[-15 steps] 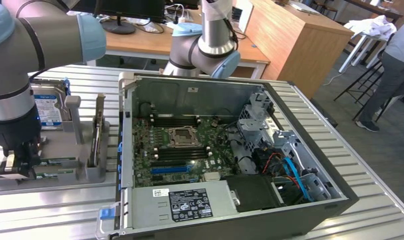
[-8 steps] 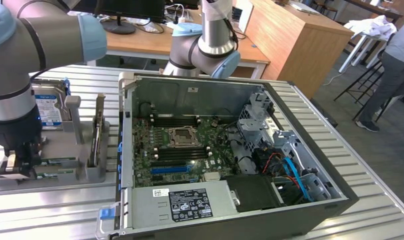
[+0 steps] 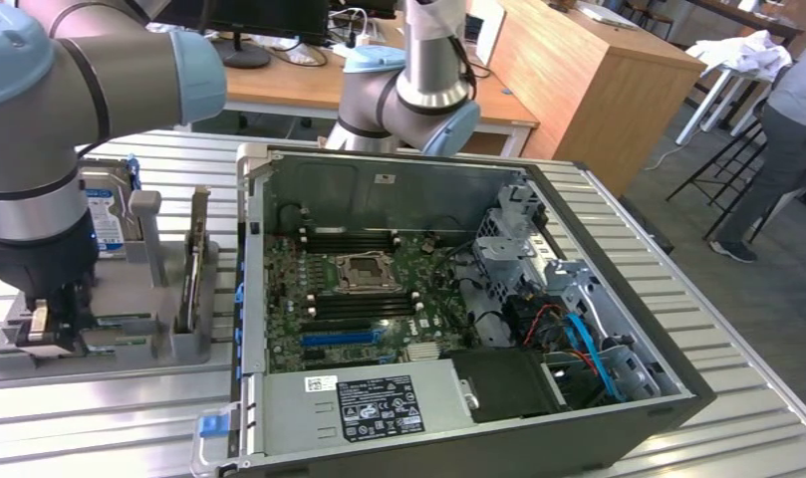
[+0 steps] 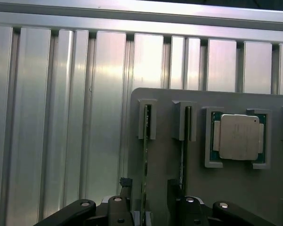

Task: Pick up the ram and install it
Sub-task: 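Pick up the ram and move it above insertion slot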

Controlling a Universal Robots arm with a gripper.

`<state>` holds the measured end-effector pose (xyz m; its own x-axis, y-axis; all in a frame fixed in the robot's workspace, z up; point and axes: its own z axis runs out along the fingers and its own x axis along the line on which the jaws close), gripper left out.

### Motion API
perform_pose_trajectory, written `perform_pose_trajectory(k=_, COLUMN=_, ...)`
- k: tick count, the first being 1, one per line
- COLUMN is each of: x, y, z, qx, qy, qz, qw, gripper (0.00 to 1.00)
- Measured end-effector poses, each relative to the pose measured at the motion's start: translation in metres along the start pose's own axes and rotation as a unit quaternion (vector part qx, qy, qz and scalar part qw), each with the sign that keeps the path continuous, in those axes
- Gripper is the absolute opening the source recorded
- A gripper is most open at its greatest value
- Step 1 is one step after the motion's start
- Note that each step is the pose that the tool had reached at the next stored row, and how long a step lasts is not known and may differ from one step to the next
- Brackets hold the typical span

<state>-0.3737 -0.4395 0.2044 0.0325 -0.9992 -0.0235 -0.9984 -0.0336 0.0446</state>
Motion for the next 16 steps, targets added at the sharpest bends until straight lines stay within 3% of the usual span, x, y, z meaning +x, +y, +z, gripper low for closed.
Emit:
perform_pose_trajectory(k=9, x=0.0, y=-0.0132, z=-0.0005, qx=0.0, qy=0.0, qz=0.0, qw=1.0, gripper=0.43)
perform_pose_trajectory(k=16, x=0.001, y=-0.0135, z=-0.0005, qx=0.0, qy=0.0, qz=0.0, qw=1.0, gripper=0.43)
